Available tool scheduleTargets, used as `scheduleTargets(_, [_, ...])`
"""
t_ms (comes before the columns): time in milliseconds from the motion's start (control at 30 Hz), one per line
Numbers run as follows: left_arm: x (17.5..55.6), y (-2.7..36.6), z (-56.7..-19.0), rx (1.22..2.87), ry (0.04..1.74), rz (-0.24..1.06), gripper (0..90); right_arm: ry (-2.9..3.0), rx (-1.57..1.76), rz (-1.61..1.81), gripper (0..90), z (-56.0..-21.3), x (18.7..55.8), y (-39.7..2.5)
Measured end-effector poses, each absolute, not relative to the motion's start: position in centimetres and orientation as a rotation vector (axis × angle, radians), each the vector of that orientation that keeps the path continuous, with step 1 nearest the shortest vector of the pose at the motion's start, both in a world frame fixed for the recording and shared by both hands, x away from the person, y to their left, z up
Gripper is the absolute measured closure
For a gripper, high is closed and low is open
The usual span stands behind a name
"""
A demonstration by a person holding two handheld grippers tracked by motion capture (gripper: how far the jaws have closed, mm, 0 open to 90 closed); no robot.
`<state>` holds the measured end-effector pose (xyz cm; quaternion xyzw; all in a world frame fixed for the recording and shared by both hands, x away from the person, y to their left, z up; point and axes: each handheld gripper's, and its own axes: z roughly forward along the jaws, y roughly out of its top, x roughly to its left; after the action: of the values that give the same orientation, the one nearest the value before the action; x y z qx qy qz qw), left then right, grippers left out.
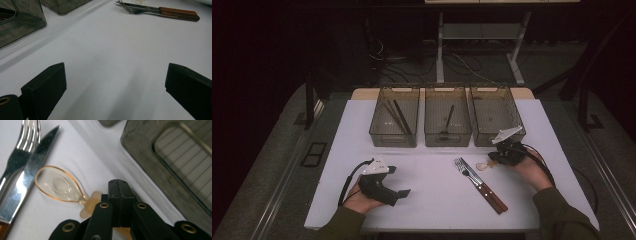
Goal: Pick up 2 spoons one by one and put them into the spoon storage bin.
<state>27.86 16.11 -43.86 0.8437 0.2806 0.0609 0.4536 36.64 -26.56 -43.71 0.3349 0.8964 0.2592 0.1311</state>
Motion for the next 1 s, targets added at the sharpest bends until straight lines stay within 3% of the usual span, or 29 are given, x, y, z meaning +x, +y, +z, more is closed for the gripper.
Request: scheduleTargets(1000, [27.9,16.0,-43.9,2.088,0.689,0.142,2.7,2.632,0.965,0.691,90.0,-43.5,34.9,-27.5])
